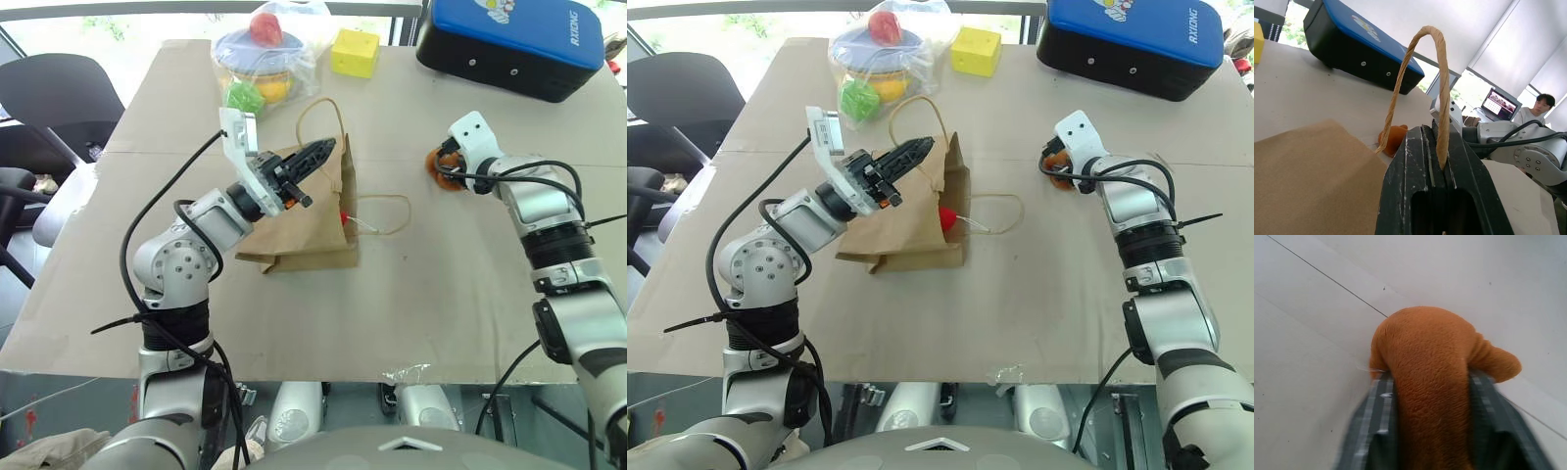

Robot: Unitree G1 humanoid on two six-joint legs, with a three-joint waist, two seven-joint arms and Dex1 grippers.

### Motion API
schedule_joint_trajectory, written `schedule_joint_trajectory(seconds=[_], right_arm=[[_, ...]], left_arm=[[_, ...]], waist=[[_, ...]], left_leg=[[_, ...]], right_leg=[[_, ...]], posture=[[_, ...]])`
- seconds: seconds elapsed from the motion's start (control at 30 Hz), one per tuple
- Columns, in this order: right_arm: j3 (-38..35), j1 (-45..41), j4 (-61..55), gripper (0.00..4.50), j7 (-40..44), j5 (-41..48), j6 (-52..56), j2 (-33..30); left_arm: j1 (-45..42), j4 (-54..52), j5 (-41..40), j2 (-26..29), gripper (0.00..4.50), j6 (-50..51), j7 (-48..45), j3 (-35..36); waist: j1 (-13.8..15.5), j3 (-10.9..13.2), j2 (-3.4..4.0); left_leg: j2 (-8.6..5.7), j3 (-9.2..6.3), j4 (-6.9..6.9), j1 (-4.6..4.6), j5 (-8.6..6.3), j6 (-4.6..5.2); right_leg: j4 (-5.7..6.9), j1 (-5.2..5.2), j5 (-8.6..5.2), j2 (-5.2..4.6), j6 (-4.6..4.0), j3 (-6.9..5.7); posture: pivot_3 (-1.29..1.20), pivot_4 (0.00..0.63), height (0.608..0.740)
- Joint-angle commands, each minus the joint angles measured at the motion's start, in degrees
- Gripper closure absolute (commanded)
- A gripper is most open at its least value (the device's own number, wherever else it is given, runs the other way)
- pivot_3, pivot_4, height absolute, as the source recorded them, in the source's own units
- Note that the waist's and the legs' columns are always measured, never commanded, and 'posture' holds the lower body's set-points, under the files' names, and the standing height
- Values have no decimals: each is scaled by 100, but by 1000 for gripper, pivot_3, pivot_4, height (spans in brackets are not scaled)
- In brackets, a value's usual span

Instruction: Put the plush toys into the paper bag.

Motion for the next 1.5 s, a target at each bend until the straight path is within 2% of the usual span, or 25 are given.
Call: schedule_joint_trajectory(seconds=[0.03, 0.13, 0.27, 0.4, 0.53, 0.77, 0.8, 0.87, 0.9, 0.97, 1.0, 1.2, 1.27, 1.33, 1.37, 1.4, 1.47, 1.5], right_arm=[[-405, 610, -1925, 4420, 995, 831, -607, -262], [-430, 964, -3277, 4420, 1543, 1501, -346, -253], [283, 1052, -3910, 4420, 1857, 1578, -280, -100], [1128, 821, -3433, 4420, 2114, 1167, -853, 221], [1672, 442, -2396, 4420, 2465, 959, -1902, 892], [1757, 144, -898, 4420, 2550, 630, -2846, 1482], [1715, 153, -772, 3926, 2532, 610, -2920, 1517], [1658, 218, -658, 3452, 2542, 591, -3053, 1540], [1657, 265, -658, 2785, 2523, 542, -3124, 1518], [1660, 395, -774, 2336, 2597, 526, -3152, 1439], [1632, 468, -863, 1807, 2651, 573, -3109, 1412], [1110, 892, -1863, 1807, 2580, 943, -2332, 1059], [892, 1049, -2361, 1807, 2447, 1214, -1392, 941], [660, 1155, -2869, 1807, 2493, 1522, -886, 763], [592, 1180, -3027, 1193, 2491, 1605, -750, 710], [547, 1243, -3233, 927, 2428, 1635, -584, 637], [472, 1360, -3570, 47, 2198, 1613, -317, 547], [447, 1398, -3692, 47, 2125, 1620, -224, 515]], left_arm=[[56, -415, -162, -22, 4500, -224, -140, 102], [-33, -401, -411, -21, 4500, -206, -360, 145], [-339, -205, -557, -37, 4500, -198, -574, 104], [-561, -24, -609, -45, 4500, -129, -710, 21], [-566, 78, -503, 23, 4500, -95, -878, -101], [-226, -186, -491, 57, 4500, -88, -805, -89], [-148, -260, -537, 67, 4500, -65, -742, -45], [22, -403, -605, 118, 4500, -32, -672, 33], [91, -461, -616, 153, 4500, -17, -664, 58], [181, -528, -618, 211, 4500, -18, -673, 85], [213, -542, -629, 236, 4500, -25, -669, 99], [410, -539, -495, 572, 4500, -158, -1004, 87], [451, -513, -592, 643, 4500, -125, -1136, 102], [451, -469, -628, 656, 4500, -129, -1230, 94], [446, -456, -625, 652, 4500, -136, -1257, 88], [442, -442, -603, 641, 4500, -154, -1276, 71], [442, -423, -553, 624, 4500, -189, -1303, 45], [443, -420, -538, 620, 4500, -200, -1313, 37]], waist=[[-9, 0, 0], [-25, 4, 7], [-30, 5, 9], [-26, 5, 8], [-33, 5, 8], [-24, 5, 8], [-15, 5, 8], [-27, 5, 8], [-28, 5, 8], [-29, 5, 8], [-26, 5, 8], [-15, 5, 8], [-14, 5, 8], [-9, 5, 9], [-12, 5, 8], [-14, 6, 9], [-15, 6, 9], [-15, 6, 9]], left_leg=[[0, 0, 0, 0, -9, 16], [5, -5, -2, 0, -11, 18], [10, -6, -2, 6, -12, 21], [4, -5, 1, 8, -12, 21], [2, -2, 2, 8, -2, 4], [4, -6, 2, 5, 3, -5], [3, -5, 2, 6, 3, -5], [2, -7, 2, 4, 3, -5], [2, -6, 2, 6, 3, -5], [4, -8, 1, 6, 3, -6], [4, -8, 1, 7, 3, -6], [4, -9, 1, 5, 3, -5], [3, -9, 1, 5, 2, -4], [4, -10, 1, 5, 1, -3], [3, -10, 1, 4, 1, -2], [4, -10, 1, 5, 1, -1], [3, -9, 1, 6, -10, 17], [4, -10, 1, 5, -10, 18]], right_leg=[[0, 0, 0, -2, 0, 1], [0, -1, 0, 2, 1, -1], [4, -1, -1, 3, 1, -4], [5, 2, -1, 15, 1, -6], [3, 2, -1, 14, 1, -5], [3, 0, -1, 9, 1, -8], [3, 1, -1, 7, 1, -8], [3, 1, -1, 2, 1, -11], [4, 1, -1, -2, 1, -8], [5, 0, -1, -7, 1, -10], [6, 1, -1, -12, 1, -9], [5, 0, -1, -15, 1, -11], [5, 1, -1, -15, 0, -13], [5, 1, -1, -16, 0, -13], [4, 1, -1, -16, 0, -13], [4, 1, -1, -15, 0, -13], [5, 0, -1, -12, 0, -13], [4, 0, -1, -13, 0, -13]], posture=[[0, 150, 740], [0, 150, 740], [0, 150, 740], [0, 150, 740], [0, 150, 740], [0, 150, 740], [0, 150, 740], [0, 150, 740], [0, 150, 740], [0, 150, 740], [0, 150, 740], [0, 150, 740], [0, 150, 740], [0, 150, 740], [0, 150, 740], [0, 150, 740], [0, 150, 740], [0, 150, 740]])
